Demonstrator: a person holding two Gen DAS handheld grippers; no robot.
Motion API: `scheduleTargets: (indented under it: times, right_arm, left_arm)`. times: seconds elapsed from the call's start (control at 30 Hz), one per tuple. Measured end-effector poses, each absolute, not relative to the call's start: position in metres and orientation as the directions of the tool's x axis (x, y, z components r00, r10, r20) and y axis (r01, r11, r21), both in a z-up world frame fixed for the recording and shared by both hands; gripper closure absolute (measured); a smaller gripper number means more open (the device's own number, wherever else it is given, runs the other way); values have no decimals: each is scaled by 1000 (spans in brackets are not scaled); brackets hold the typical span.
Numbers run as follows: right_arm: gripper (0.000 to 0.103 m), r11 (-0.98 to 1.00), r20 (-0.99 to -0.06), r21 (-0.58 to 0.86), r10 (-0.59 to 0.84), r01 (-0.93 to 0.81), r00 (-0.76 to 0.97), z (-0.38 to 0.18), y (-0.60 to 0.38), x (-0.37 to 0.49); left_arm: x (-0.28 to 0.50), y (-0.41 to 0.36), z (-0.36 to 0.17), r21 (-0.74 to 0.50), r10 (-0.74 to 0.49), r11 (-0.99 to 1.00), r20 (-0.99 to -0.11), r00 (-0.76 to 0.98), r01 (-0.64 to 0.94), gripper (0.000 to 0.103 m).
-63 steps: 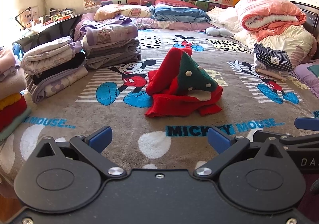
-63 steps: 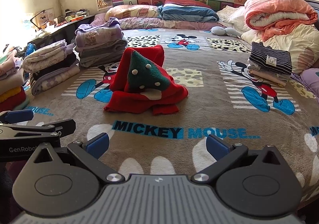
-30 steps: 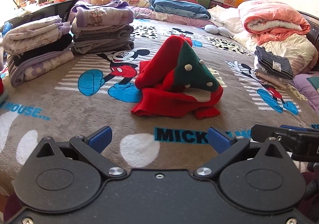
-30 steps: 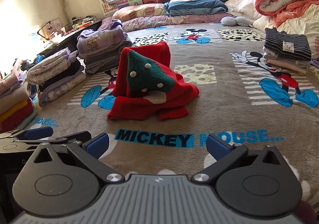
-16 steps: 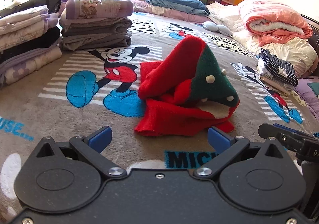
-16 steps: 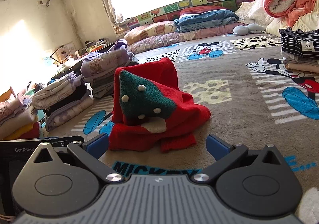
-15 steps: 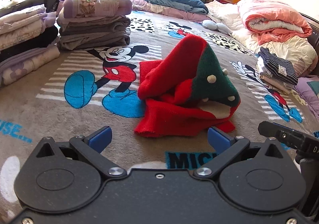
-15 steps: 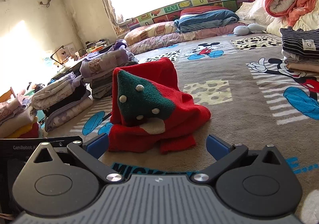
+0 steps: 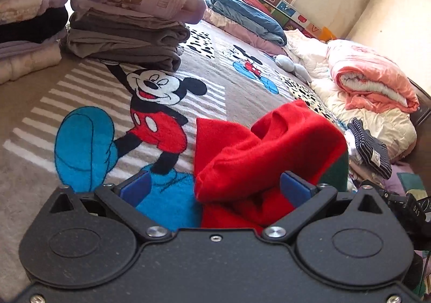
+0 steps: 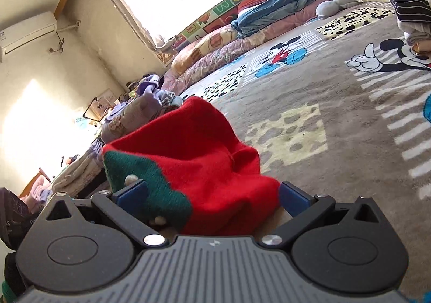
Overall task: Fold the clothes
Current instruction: 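Move both tools to the red sweater and close both grippers on it, then lift the red sweater with both grippers, spreading it between them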
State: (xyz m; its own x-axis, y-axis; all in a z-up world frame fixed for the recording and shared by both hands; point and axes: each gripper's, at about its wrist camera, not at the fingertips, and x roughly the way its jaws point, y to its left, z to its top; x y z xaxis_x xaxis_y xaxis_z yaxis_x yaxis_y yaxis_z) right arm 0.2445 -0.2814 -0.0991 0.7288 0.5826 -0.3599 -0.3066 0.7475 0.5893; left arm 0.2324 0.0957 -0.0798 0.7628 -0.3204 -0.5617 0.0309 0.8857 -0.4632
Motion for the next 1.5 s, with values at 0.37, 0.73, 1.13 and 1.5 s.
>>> scheduleTargets:
  times: [0.37,0.73,1.13,1.5]
  right_arm:
    - [23,706,-357,594,661,-386,660,-112,-277,327]
    - [54,689,-404,564,712,-455,575,-131,-254,347]
    - [83,684,-407,524,725,-508,556,-130,-240,319]
    - [83,703,-402,484,707,-521,582,-114,-246,233]
  left_arm:
    - [325,105,-104,-566,-430,823,-565,704,48,23]
    - [369,99,-130,-564,-465,822,-586,664,79,65]
    - [321,82,-84,-496,-489,833,-456,744,244,100]
    - [229,62,-53,-431,-500,843,-408,764,322,100]
